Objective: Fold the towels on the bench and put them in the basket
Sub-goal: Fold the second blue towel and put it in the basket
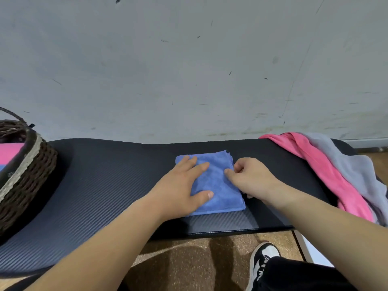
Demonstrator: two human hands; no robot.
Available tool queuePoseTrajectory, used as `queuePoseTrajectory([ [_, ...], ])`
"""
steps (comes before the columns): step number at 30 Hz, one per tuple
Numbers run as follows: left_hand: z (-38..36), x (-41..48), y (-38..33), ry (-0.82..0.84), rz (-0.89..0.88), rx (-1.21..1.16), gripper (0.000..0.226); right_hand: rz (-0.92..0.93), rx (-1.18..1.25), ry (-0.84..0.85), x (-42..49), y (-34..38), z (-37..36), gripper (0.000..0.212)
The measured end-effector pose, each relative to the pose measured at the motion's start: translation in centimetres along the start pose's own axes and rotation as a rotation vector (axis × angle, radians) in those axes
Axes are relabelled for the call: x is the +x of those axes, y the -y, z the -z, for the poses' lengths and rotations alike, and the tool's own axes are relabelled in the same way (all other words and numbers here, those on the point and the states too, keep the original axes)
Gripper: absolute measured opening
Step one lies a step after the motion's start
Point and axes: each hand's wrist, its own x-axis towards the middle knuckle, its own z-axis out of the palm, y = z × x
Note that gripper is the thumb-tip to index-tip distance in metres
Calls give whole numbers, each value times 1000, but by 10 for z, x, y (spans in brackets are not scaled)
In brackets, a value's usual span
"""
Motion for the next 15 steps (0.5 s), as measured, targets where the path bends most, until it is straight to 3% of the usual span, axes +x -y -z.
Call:
queuePoseTrajectory([
  [4,-21,5,9,33,-13,195,85,120,-216,-101,1,-3,6,38],
  [6,-30,4,15,-5,-33,226,92,313,-285,-129,0,-1,9,59],
  [8,-33,0,18,-31,-57,217,92,451,-345,-36,-1,-1,9,78],
  [12,-17,-7,15,-150,-79,20,68,359,-390,231,-4,-8,5,94],
  [15,-1,-7,17,-349,146,11,50,328,-337,211,-4,-10,11,99],
])
